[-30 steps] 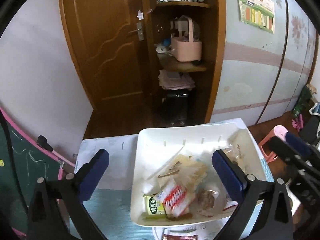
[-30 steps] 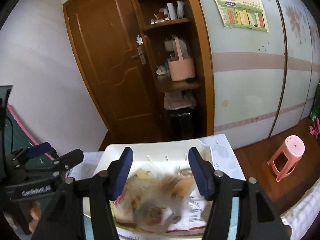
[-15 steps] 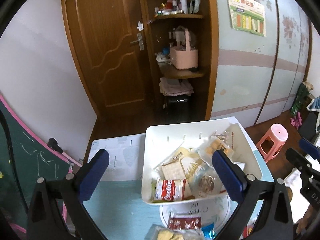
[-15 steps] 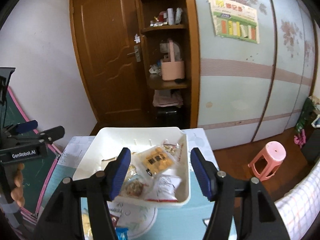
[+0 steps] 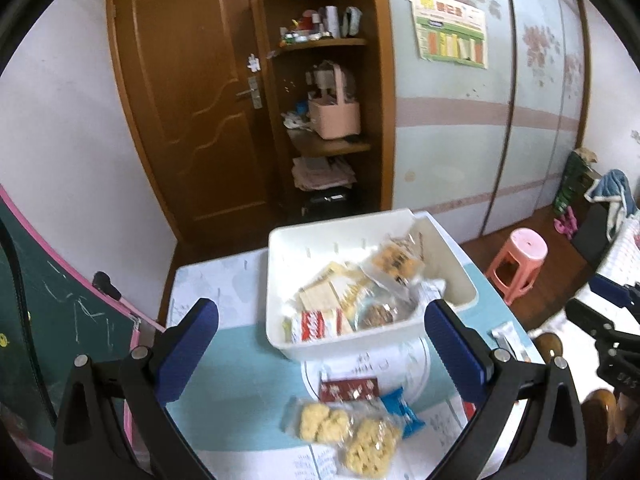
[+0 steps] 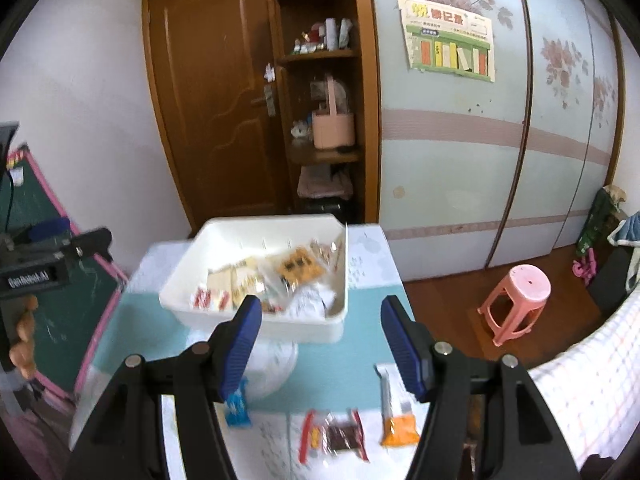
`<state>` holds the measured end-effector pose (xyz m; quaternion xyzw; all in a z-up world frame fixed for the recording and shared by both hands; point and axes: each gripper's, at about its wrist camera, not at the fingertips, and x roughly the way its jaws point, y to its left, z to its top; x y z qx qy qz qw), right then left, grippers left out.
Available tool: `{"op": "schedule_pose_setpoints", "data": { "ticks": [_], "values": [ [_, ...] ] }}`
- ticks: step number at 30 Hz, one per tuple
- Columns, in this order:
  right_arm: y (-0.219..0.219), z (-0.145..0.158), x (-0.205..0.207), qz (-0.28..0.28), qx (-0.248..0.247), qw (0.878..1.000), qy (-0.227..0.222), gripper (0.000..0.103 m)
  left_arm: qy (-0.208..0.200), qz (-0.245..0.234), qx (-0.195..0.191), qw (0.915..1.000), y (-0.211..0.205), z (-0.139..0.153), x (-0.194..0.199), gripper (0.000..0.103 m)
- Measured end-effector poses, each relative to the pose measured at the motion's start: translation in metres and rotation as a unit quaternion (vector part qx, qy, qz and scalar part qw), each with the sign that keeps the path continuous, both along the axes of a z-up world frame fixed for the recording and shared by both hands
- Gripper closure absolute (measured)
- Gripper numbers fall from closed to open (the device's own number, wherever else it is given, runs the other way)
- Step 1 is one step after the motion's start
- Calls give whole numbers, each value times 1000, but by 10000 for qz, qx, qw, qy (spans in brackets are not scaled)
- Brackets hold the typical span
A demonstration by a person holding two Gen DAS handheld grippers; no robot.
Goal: Organize snacks
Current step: 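Withdraw both tools from the bin back over the remaining snacks, then grasp the red-edged dark nut bag with the right gripper while the left grasps a clear puffed-snack bag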
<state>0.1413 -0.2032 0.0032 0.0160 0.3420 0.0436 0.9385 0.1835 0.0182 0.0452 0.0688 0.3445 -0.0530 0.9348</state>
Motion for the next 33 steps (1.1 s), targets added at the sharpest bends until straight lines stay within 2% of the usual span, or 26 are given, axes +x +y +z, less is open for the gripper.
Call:
{"op": "schedule_pose_setpoints", "data": {
  "ticks": [6, 14, 20, 25, 33],
  "values": [
    [2, -42, -19, 152, -336, 9987, 363, 40, 287, -302, 46, 9991, -7, -36, -28, 0],
    [-1, -127, -24, 195, -191, 9925, 1190, 40, 1049, -384, 107, 9937, -10, -120, -42, 0],
    [2, -170, -24, 197, -54, 9867, 1611, 40, 1690, -268, -44, 9852, -3, -178, -44, 0],
    [2, -187, -17, 139, -184, 9852, 1701, 40, 1995, -223, -111, 9796, 2, -206, -44, 0],
    [7, -198, -7, 112, -193, 9851, 1708, 40, 2204, -304, -105, 9749, -4, -224, -38, 0]
  ]
}}
